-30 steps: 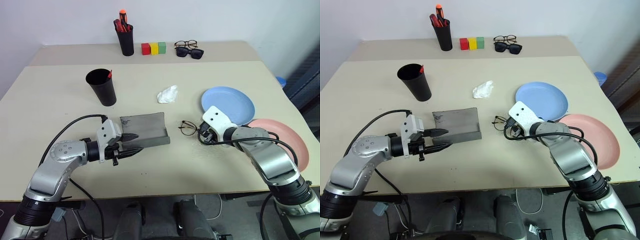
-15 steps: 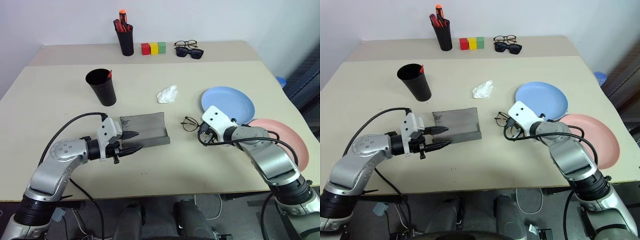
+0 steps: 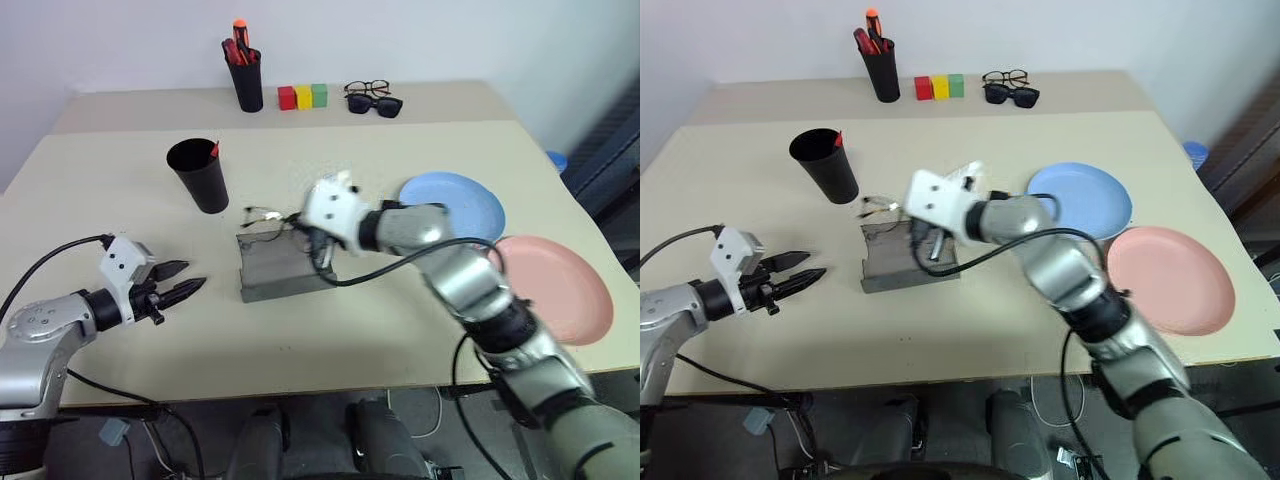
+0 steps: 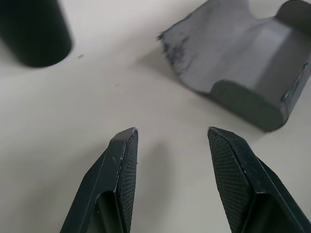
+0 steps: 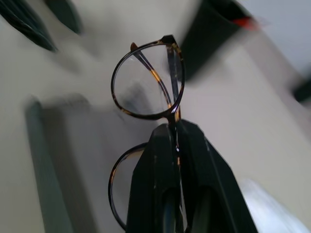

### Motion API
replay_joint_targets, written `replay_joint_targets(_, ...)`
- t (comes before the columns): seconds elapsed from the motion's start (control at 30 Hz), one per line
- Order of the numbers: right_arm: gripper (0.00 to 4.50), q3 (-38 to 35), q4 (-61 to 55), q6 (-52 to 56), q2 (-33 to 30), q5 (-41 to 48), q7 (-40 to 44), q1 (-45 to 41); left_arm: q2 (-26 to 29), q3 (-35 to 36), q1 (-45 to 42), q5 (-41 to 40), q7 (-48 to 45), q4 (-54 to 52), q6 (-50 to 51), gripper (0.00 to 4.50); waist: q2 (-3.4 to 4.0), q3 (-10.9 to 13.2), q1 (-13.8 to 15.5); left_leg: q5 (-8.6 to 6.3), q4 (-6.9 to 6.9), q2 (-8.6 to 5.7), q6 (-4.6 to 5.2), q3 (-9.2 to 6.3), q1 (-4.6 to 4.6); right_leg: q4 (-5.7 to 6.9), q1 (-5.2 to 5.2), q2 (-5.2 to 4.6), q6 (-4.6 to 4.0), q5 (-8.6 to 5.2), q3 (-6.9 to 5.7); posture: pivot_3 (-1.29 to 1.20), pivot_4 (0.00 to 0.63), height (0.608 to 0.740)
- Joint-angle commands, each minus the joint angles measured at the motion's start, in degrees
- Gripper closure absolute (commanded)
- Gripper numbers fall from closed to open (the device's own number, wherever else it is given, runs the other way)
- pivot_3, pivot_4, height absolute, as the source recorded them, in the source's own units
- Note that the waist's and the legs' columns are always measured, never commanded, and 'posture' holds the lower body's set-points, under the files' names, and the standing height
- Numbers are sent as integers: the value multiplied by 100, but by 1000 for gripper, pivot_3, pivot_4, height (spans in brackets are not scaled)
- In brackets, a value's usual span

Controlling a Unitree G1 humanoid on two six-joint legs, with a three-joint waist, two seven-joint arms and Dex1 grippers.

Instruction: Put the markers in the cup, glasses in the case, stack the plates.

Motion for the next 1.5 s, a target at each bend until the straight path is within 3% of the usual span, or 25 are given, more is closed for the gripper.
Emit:
replay_joint_targets(0.03, 4473, 78, 562, -723, -8, -294, 204, -80, -94, 279, 154, -160, 169, -504, -45, 2201, -2, -1, 28, -1, 2, -5, 1, 1, 0, -2, 1, -6, 1, 0, 0, 0, 150, 740)
replay_joint_targets(0.3, 4473, -50, 92, -718, -445, -410, 717, 362, -231, 352, 482, -292, 391, -1011, 83, 2201, -1, -1, 78, -2, -3, -3, 2, 3, 1, -1, -5, 2, 0, 0, 0, 0, 150, 740)
replay_joint_targets(0.5, 4473, -104, -146, -457, -471, -389, 869, 528, -166, 136, 92, -268, 401, -701, 93, 2201, -1, -1, 89, -2, -3, -4, 2, 4, 2, 0, -4, 8, 0, 1, 0, 0, 150, 740)
replay_joint_targets(0.53, 3859, -146, -103, -424, -421, -397, 810, 516, -156, 89, -20, -239, 405, -603, 99, 2201, -1, -1, 94, -2, -1, -4, 2, 3, 2, 0, -3, 10, 0, 1, 0, 0, 150, 740)
replay_joint_targets(0.57, 3620, -193, -85, -386, -385, -390, 775, 491, -153, 40, -157, -212, 410, -481, 102, 2201, -1, -1, 96, -2, 1, -4, 2, 3, 2, 0, -1, 10, 0, 1, -1, 0, 150, 740)
replay_joint_targets(0.67, 2179, -394, -184, -413, -314, -383, 640, 454, -222, -79, -636, -388, 387, -236, 297, 2201, -1, -1, 105, -2, 3, -7, 2, 3, 2, 0, 0, 9, 0, 1, -1, 0, 150, 740)
replay_joint_targets(0.73, 1184, -569, -283, -441, -271, -361, 536, 452, -341, -293, -1203, -412, 654, -41, 736, 2739, -2, -1, 123, -2, 3, -8, 2, 1, 2, 0, 2, 9, 0, 1, -3, 0, 150, 740)
replay_joint_targets(0.87, 1166, -961, -850, -517, -328, -75, 598, 699, -771, -1021, -2469, -42, 1219, 229, 1191, 4463, -4, -2, 150, -2, 9, -12, 2, -1, 0, 0, 4, 9, 1, 1, -5, 0, 150, 740)
replay_joint_targets(1.0, 1166, -1424, -1600, -401, -331, 464, 600, 1292, -1408, -1431, -3692, 38, 1675, 965, 1874, 4463, -8, -4, 118, -2, 17, -15, 2, -2, -4, 1, 8, 10, 2, 2, -9, 0, 150, 740)
replay_joint_targets(1.17, 1166, -1816, -2179, -165, -655, 624, 474, 2016, -1761, -2041, -4766, 205, 1735, 2155, 3142, 4463, -7, -3, 73, -2, 22, -13, 2, 1, -3, 5, 6, 19, 2, 1, -5, 0, 150, 740)
replay_joint_targets(1.33, 1166, -2489, -2791, 751, -694, 1178, 168, 2413, -1689, -2464, -5036, 188, 1060, 2600, 3389, 4463, -6, -3, -25, -1, 17, -9, 1, -5, -3, 8, 3, 24, 1, 0, -5, 0, 150, 740)
replay_joint_targets(1.5, 1166, -2741, -2979, 1085, -769, 1497, 42, 2635, -1324, -2718, -4764, 153, 338, 2016, 3246, 4463, -6, -3, -41, -1, 17, -10, 1, -4, -2, 5, 4, 21, 1, 0, 0, 0, 150, 740)
